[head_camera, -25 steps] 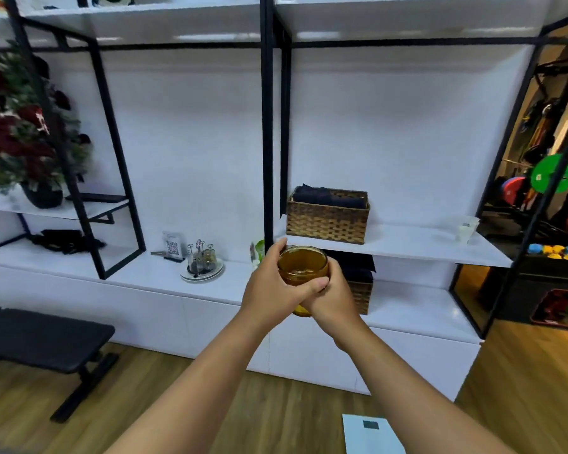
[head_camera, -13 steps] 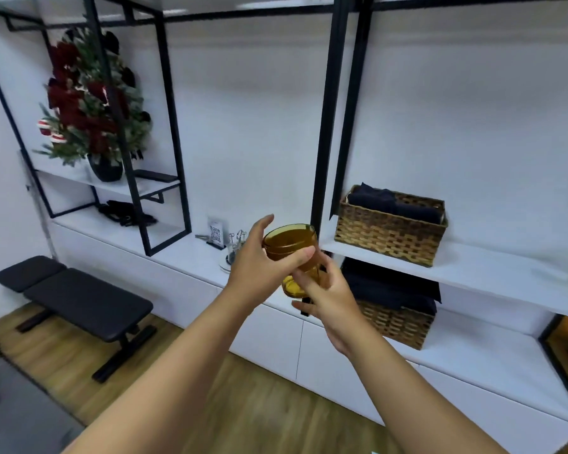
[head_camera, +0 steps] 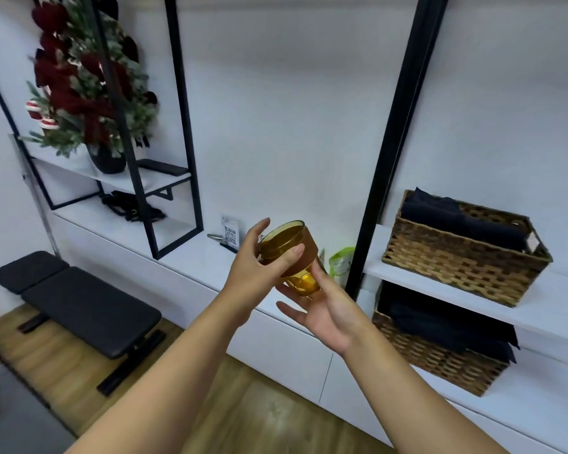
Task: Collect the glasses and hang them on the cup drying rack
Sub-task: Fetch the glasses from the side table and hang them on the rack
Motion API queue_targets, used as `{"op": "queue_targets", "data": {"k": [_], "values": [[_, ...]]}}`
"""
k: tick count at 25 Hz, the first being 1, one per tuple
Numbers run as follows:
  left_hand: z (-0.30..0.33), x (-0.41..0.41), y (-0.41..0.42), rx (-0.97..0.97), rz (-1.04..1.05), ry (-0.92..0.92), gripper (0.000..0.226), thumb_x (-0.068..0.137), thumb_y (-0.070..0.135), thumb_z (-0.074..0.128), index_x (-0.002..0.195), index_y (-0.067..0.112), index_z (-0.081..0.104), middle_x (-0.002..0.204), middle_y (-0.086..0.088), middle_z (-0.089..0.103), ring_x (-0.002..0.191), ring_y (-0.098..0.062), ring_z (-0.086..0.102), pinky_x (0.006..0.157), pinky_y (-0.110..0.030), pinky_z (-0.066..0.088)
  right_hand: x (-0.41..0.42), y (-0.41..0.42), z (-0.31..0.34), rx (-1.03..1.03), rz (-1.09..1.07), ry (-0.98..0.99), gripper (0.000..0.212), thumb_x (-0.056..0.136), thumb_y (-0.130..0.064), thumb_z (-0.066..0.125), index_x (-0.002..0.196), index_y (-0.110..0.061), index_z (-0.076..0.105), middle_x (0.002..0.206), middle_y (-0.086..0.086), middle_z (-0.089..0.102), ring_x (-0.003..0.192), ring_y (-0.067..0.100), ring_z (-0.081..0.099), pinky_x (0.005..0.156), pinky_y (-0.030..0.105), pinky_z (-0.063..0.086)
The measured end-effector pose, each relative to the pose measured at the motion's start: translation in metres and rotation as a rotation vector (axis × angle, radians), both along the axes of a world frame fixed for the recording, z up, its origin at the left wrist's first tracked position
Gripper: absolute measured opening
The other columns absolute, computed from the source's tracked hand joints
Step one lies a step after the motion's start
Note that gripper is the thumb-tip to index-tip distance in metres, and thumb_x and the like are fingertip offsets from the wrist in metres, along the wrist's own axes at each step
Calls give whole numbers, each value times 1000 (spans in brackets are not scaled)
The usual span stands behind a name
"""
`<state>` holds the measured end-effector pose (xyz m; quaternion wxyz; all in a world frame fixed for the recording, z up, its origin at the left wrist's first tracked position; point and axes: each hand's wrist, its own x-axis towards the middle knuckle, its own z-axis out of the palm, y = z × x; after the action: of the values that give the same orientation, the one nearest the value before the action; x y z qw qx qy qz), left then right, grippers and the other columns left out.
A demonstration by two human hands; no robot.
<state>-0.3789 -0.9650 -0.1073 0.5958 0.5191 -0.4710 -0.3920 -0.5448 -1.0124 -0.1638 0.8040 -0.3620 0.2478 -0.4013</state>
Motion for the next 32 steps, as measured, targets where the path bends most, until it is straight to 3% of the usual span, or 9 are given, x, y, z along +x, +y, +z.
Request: {"op": "queue_targets", "data": {"k": [3, 7, 13, 17, 20, 23, 27, 32], "values": [[-9, 30, -31, 33, -24, 29, 85, 76, 52, 89, 149, 45, 46, 136, 3, 58, 120, -16, 66, 85, -35, 64, 35, -33, -7, 31, -57, 2, 61, 93, -40, 79, 148, -23, 59, 142, 18, 66, 131, 36, 65, 93, 50, 59], [-22, 68, -71, 57, -16, -15, 77, 82, 53, 82, 148, 40, 47, 138, 2, 59, 106, -6, 73, 87, -35, 63, 75, -82, -14, 29, -110, 8, 65, 84, -38, 89, 142, -21, 63, 136, 20, 70, 126, 39, 67, 90, 49, 60], [-40, 122, -147, 104, 4, -63, 93, 79, 55, 85, 156, 44, 35, 141, -4, 59, 123, -16, 66, 89, -31, 62, 126, -173, -25, 2, -127, -16, 78, 72, -35, 99, 139, -17, 65, 134, 20, 70, 122, 40, 70, 95, 54, 60], [-48, 154, -213, 129, 60, -246, 98, 77, 61, 84, 158, 46, 30, 150, 3, 53, 128, -11, 60, 100, -30, 51, 149, -247, -30, -28, -117, 36, 67, 74, -33, 95, 132, -11, 69, 131, 21, 72, 120, 40, 71, 99, 58, 58], [-60, 174, -268, 105, 138, -477, 94, 80, 61, 81, 158, 46, 31, 156, 17, 46, 134, -2, 51, 103, -26, 44, 166, -307, -36, -88, -156, 177, 58, 77, -30, 92, 129, -15, 70, 130, 18, 72, 115, 36, 73, 95, 54, 61], [-75, 186, -316, 38, 202, -771, 96, 79, 64, 81, 159, 45, 32, 157, 25, 39, 142, 9, 36, 111, -19, 33, 179, -358, -44, -123, -207, 317, 72, 78, -23, 94, 142, -28, 60, 134, 2, 67, 115, 28, 73, 87, 45, 65], [-100, 194, -366, -63, 200, -1111, 97, 80, 61, 79, 161, 30, 36, 163, 6, 42, 152, -15, 35, 122, -40, 32, 199, -399, -55, -207, -242, 477, 103, 62, -39, 94, 155, -34, 49, 138, -7, 61, 117, 18, 70, 91, 43, 64], [-115, 221, -428, -82, 149, -1132, 103, 80, 60, 74, 165, 29, 25, 138, 6, 63, 128, -18, 57, 108, -39, 43, 234, -441, -68, -313, -216, 630, 104, 61, -41, 92, 155, -40, 46, 143, -10, 59, 126, 10, 62, 103, 37, 58]]}}
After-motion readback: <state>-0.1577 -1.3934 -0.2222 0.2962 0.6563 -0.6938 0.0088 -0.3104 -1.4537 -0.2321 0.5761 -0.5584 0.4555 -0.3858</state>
